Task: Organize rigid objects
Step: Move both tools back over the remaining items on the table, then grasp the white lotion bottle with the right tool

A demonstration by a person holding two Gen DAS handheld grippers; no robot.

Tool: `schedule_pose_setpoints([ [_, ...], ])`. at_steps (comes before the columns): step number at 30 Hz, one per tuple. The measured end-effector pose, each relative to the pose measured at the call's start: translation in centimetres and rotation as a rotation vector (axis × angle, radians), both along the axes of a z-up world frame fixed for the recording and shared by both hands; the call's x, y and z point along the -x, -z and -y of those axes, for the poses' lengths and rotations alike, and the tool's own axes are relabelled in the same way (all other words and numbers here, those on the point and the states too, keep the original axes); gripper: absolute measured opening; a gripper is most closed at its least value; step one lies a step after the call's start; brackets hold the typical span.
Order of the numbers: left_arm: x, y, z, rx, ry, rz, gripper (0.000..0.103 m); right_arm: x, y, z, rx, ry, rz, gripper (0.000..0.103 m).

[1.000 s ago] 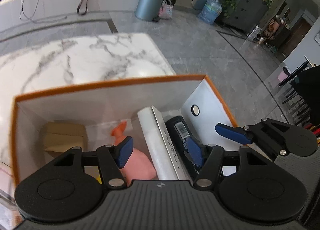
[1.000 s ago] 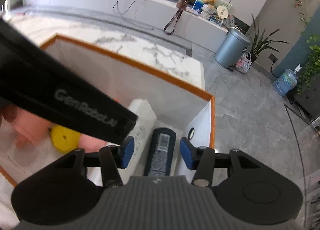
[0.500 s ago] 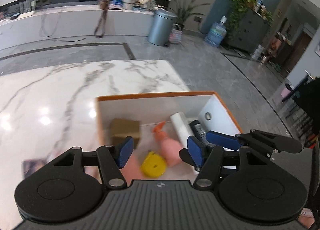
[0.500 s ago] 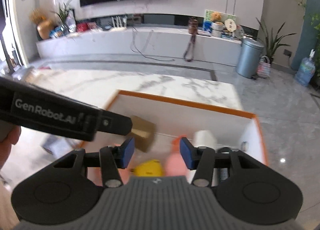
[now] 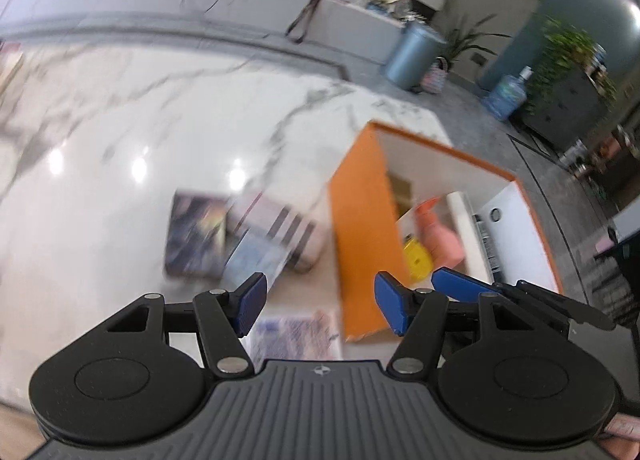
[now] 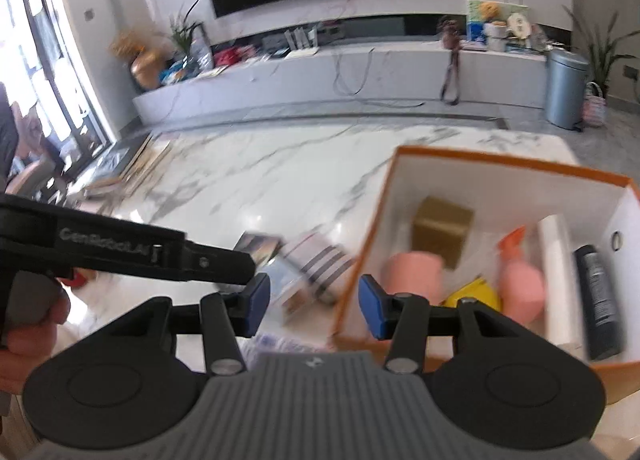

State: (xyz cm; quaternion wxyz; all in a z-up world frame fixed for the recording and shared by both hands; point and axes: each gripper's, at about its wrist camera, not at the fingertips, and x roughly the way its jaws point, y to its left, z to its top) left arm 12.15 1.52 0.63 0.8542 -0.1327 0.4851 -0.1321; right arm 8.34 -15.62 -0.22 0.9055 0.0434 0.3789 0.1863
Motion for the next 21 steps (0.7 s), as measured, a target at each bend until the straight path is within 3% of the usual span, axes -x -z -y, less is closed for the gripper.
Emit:
schedule_pose_setpoints([
  [2, 0.4, 1.4, -1.1, 0.016, -0.031, -0.035, 0.072, 0.3, 0.6, -1.1, 0.023, -0.029, -0.008, 0.043],
  [9, 0.8, 5.3, -3.1, 0.009, -0.086, -0.137, 0.067, 0.1, 2.6, -4.6, 0.165, -0.214, -0.045, 0.043],
  [21, 0.8, 8.3, -4.3, -0.01, -0.076, -0.175, 0.058, -0.9, 6.0, -8.8, 0.41, -0.473, -0.1, 0.043],
])
